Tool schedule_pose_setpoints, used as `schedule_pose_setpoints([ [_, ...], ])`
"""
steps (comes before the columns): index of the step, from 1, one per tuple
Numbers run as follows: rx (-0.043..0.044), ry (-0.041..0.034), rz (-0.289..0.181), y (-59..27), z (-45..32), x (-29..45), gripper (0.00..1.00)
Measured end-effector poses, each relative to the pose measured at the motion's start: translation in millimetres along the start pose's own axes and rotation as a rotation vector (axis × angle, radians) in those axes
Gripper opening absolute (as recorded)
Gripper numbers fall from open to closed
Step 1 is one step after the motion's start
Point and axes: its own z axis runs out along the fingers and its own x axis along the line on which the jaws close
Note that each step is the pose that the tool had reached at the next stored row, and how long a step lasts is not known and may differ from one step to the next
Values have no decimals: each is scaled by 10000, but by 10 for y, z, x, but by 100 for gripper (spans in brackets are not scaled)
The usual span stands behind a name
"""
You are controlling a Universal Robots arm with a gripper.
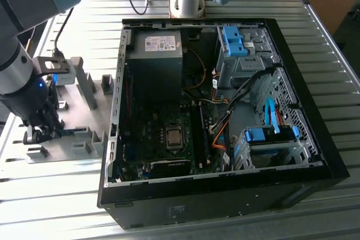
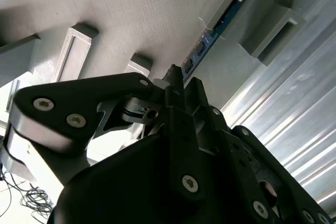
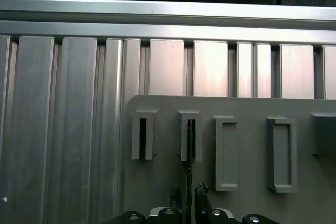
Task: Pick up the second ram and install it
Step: 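Pick up the second ram and move it above second insertion slot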
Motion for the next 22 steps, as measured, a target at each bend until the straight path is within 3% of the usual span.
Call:
schedule_pose_setpoints([
  [9, -1, -20, -1, 20, 26, -5, 25],
  [11, -1, -20, -1, 20, 27, -5, 24],
  [12, -1, -20, -1, 20, 27, -5, 16],
  [22, -1, -20, -1, 20, 29, -5, 14],
])
